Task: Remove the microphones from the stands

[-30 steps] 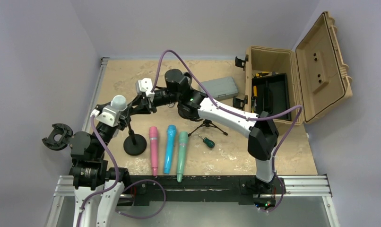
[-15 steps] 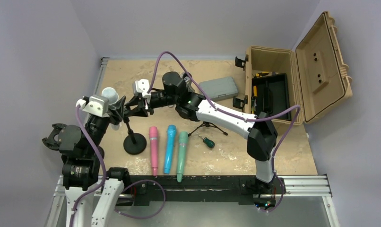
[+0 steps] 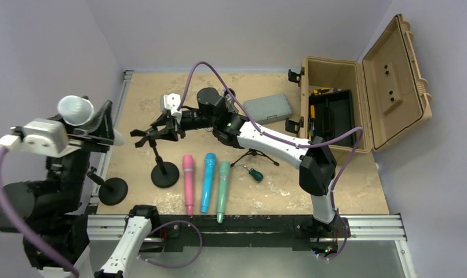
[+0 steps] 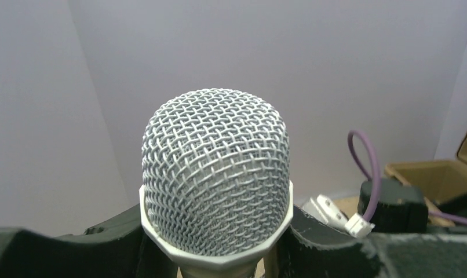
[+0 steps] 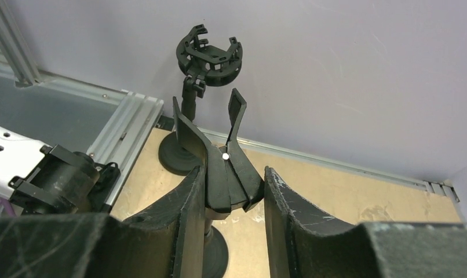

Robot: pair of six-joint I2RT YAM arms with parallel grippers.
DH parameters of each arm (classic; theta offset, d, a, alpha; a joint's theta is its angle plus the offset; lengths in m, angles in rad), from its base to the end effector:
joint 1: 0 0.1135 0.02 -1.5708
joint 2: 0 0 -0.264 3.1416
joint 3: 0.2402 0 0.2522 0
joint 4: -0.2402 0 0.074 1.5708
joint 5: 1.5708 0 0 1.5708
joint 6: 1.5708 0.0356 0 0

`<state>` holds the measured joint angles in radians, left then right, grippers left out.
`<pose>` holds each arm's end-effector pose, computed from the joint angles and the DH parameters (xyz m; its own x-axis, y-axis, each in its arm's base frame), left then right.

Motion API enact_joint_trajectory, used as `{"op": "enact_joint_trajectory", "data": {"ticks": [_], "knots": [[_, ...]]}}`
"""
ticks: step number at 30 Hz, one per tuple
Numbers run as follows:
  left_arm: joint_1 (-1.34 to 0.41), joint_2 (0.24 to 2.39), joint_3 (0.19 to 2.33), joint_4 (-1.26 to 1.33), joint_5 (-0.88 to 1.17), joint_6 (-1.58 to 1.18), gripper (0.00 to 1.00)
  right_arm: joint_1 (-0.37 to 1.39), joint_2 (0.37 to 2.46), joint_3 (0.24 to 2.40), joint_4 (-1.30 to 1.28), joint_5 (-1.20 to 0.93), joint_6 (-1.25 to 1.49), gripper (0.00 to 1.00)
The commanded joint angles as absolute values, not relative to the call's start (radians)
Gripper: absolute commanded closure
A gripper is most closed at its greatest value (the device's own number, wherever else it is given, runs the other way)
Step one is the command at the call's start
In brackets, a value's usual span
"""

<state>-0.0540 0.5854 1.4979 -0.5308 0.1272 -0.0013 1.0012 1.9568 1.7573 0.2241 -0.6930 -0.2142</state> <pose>0.0036 -0.0047 0.5306 0.3717 -0.0214 -0.9281 0.1716 0.9841 0.0461 0.2358 0.4104 0.3708 0.2239 0.0464 -0.9735 -0.9668 -0.1157 -0.2279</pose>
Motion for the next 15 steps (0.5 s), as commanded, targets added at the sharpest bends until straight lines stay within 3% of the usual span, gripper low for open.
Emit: {"op": "enact_joint_trajectory", "data": {"ticks": [1,2,6,8,15], "knots": [[-0.058,0.681,1.702,-0.632,0.031,-0.116,1.0,0.996,1.971,1.796,0.21,-0.624,-0.194,1.0],[-0.058,0.695,1.742,-0.657,0.032,-0.129,1.0,0.996,1.966,1.8,0.21,-0.617,-0.184,0.96],[-0.058,0.709,1.795,-0.682,0.068,-0.195,1.0,0.996,1.916,1.802,0.229,-0.567,-0.123,0.54],[-0.058,0.708,1.789,-0.693,0.079,-0.228,1.0,0.996,1.882,1.801,0.248,-0.533,-0.088,0.41],[-0.058,0.724,1.773,-0.762,0.122,-0.291,1.0,0.996,1.772,1.883,0.187,-0.449,0.022,0.25]]}}
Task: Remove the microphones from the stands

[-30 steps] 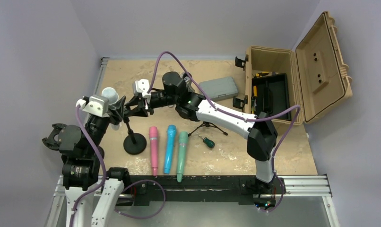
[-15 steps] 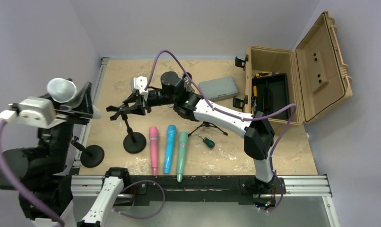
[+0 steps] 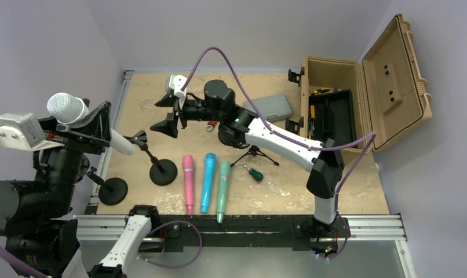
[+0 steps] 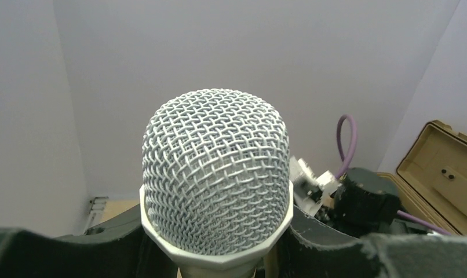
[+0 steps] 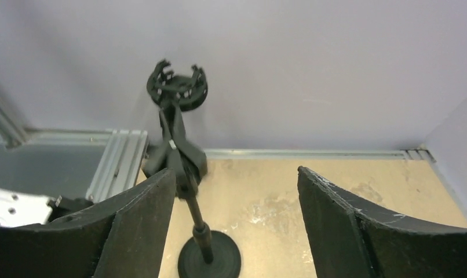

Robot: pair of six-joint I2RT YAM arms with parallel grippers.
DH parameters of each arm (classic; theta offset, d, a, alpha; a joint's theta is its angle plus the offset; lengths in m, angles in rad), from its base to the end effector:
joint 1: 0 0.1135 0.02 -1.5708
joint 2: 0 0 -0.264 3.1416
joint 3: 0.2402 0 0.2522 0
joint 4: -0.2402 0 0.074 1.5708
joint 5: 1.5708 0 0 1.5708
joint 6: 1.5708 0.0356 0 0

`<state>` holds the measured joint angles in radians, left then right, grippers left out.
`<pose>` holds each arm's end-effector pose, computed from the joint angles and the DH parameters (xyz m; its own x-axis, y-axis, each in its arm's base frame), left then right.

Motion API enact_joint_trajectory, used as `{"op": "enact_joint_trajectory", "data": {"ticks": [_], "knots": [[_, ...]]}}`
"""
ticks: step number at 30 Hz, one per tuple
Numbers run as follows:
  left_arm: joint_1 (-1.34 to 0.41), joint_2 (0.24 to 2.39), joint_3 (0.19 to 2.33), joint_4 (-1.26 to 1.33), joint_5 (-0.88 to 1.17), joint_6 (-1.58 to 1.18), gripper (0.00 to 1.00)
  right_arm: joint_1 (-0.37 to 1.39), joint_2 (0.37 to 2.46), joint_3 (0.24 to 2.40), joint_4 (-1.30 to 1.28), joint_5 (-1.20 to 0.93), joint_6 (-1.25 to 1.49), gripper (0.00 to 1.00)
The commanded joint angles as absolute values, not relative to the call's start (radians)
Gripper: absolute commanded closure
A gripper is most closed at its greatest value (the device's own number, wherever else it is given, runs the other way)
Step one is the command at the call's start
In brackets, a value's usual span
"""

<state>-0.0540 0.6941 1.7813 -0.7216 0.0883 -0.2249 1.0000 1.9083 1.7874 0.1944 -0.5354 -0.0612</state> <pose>-0.0201 -0.0021 0.5663 0.3177 -0.2396 -0.9174 0.2122 0.9610 -0.1775 0.2344 0.3987 0.4003 0.1007 0.0594 -0.9931 -0.9943 0.0403 -0.0984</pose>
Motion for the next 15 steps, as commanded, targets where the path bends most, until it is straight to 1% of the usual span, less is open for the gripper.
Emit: {"op": "enact_joint_trajectory", "data": {"ticks": [1,5,9,13,15], "knots": [[-0.058,0.721,1.762,-0.762,0.133,-0.3,1.0,0.996,1.748,1.884,0.169,-0.424,0.027,0.25],[-0.058,0.738,1.716,-0.759,0.231,-0.347,1.0,0.989,1.607,1.797,0.115,-0.267,0.038,0.24],[-0.058,0.796,1.629,-0.772,0.376,-0.398,1.0,0.965,1.38,1.578,0.074,-0.13,0.061,0.24],[-0.059,0.812,1.418,-0.689,0.479,-0.451,1.0,0.959,1.09,1.322,0.053,-0.011,0.111,0.2],[-0.092,0.826,1.31,-0.668,0.44,-0.466,1.0,0.958,0.939,1.236,0.021,0.034,0.144,0.19]]}}
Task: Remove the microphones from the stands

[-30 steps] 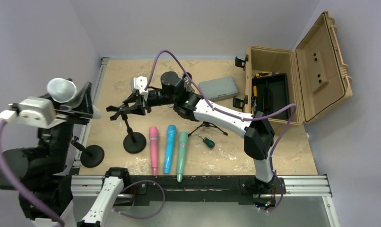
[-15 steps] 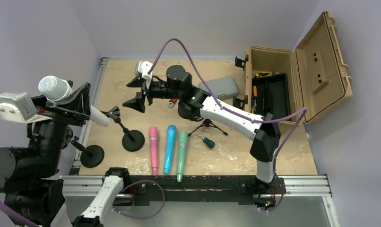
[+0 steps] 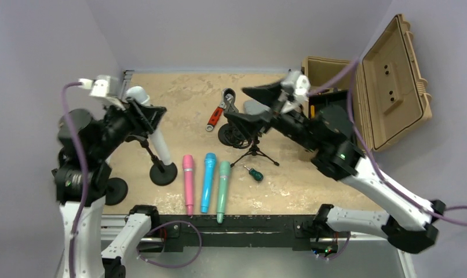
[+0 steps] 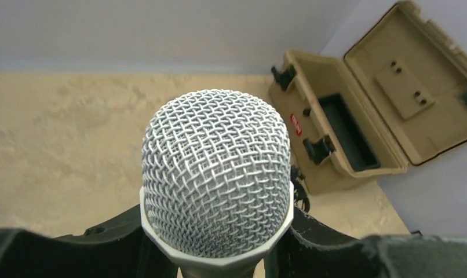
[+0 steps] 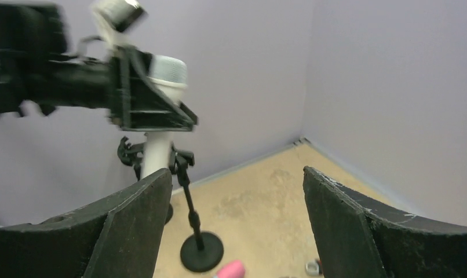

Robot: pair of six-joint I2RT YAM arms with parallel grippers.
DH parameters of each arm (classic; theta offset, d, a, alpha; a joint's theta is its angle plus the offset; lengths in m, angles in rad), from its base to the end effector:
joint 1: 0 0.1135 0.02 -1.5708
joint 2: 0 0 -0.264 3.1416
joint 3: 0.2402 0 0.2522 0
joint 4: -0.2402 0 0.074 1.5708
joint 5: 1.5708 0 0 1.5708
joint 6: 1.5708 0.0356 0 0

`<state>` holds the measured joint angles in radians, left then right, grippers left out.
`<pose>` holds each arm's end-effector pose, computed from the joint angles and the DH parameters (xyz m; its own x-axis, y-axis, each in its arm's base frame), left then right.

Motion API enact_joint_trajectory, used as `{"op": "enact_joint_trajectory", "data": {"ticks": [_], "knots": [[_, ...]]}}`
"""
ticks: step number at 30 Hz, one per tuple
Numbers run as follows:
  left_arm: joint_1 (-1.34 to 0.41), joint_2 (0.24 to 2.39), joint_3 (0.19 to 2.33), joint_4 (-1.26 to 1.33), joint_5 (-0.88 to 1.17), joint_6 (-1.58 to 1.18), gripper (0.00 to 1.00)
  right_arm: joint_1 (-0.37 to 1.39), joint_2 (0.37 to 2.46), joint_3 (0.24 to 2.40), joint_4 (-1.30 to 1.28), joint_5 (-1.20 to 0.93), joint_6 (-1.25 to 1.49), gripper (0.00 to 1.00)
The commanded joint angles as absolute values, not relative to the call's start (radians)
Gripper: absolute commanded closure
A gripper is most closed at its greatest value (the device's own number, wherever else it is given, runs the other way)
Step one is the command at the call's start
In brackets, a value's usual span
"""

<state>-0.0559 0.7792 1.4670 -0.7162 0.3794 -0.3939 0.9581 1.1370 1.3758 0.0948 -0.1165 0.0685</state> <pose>0.0895 -0.0182 0.4978 -0.1880 -0.3465 -0.9190 0.3784 0.8379 -0.3933 0.1324 0.1956 0.5051 0.1279 0.3002 -0.9453 -0.8865 0.4619 0.0267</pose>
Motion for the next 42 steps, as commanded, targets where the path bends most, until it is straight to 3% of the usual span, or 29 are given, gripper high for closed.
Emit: {"op": "enact_joint_trajectory", "data": {"ticks": [1,5,11,20,28,31,42], "knots": [[-0.136,0.839,1.28,-0.676,0.388,-0.449,1.0,0.958,0.879,1.203,0.006,0.058,0.165,0.18],[-0.359,0.938,1.223,-0.75,0.085,-0.413,1.0,0.959,0.69,1.114,-0.089,0.114,0.255,0.18],[-0.452,1.066,1.067,-0.737,-0.16,-0.558,1.0,0.959,0.582,1.072,-0.168,0.108,0.334,0.19],[-0.621,1.219,0.889,-0.569,-0.284,-0.713,1.0,0.959,0.579,1.059,-0.153,0.105,0.333,0.18],[-0.655,1.333,0.831,-0.518,-0.358,-0.75,0.99,0.96,0.594,1.06,-0.175,0.11,0.318,0.19],[-0.655,1.362,0.831,-0.496,-0.325,-0.746,0.89,0.959,0.576,1.052,-0.176,0.115,0.32,0.19],[-0.655,1.339,0.822,-0.519,-0.344,-0.754,0.36,0.959,0.571,1.035,-0.168,0.117,0.324,0.19]]}}
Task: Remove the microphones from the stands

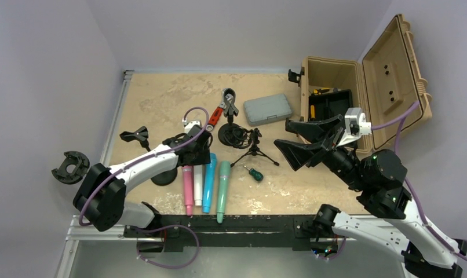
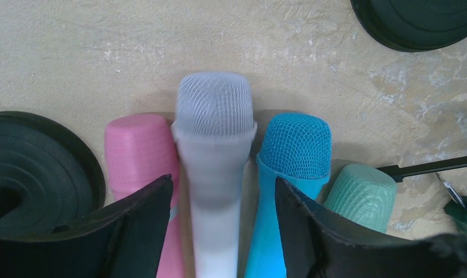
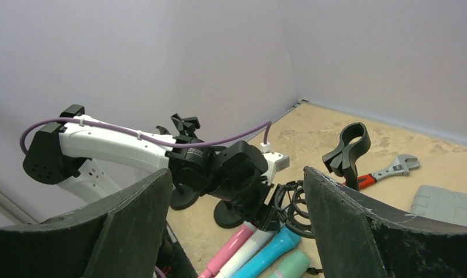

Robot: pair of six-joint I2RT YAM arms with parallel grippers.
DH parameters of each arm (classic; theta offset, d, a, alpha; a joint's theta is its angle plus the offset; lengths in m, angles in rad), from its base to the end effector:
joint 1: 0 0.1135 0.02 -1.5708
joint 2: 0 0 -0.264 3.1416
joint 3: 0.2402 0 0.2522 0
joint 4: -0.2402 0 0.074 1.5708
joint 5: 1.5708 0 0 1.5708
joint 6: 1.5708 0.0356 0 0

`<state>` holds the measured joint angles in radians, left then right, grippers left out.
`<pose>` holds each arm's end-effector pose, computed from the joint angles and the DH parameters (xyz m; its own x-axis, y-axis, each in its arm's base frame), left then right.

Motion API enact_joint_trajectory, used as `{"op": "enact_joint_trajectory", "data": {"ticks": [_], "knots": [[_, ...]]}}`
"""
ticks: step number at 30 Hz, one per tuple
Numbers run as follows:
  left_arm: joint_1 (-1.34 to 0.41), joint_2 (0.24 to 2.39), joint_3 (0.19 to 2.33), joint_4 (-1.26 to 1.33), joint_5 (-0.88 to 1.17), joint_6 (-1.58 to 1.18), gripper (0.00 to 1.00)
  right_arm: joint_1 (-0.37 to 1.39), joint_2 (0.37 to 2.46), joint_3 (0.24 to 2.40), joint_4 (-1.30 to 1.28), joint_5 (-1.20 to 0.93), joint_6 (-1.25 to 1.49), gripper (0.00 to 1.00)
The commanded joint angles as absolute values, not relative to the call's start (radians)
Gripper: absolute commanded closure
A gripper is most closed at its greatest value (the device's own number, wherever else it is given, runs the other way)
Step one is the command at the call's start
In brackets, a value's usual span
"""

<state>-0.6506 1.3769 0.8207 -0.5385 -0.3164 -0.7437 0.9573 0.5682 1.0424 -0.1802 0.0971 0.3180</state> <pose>0.2122 -0.1476 0.1983 -0.8334 -0.1743 -0.5245 -0.1387 0.9846 -0.1068 0.0562 0.0739 0.4525 -0.0793 0.4280 -0.9003 -0.7744 0.5423 0.3259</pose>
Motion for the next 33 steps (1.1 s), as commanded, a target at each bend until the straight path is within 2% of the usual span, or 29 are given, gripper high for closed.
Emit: {"op": "enact_joint_trajectory", "data": {"ticks": [1,3,6,11,18,24,28,33], "knots": [[-0.655,1.327,0.825,-0.526,-0.34,-0.753,0.32,0.959,0.573,1.037,-0.169,0.115,0.324,0.19],[-0.655,1.298,0.841,-0.546,-0.334,-0.75,0.25,0.959,0.577,1.038,-0.165,0.115,0.324,0.19],[-0.655,1.226,0.881,-0.582,-0.304,-0.732,0.19,0.959,0.582,1.038,-0.158,0.113,0.324,0.19],[-0.656,1.083,1.031,-0.658,-0.198,-0.641,0.19,0.959,0.592,1.04,-0.151,0.108,0.324,0.19],[-0.655,0.988,1.402,-0.833,-0.039,-0.445,0.2,0.959,0.609,1.034,-0.138,0.095,0.322,0.19],[-0.655,0.979,1.641,-1.071,-0.178,-0.329,0.23,0.959,0.615,1.024,-0.122,0.086,0.321,0.19],[-0.655,0.907,1.594,-1.082,-0.369,-0.292,0.25,0.959,0.617,1.02,-0.114,0.079,0.321,0.19],[-0.654,0.719,1.324,-0.819,-0.429,-0.255,0.25,0.96,0.625,1.024,-0.112,0.074,0.319,0.19]]}}
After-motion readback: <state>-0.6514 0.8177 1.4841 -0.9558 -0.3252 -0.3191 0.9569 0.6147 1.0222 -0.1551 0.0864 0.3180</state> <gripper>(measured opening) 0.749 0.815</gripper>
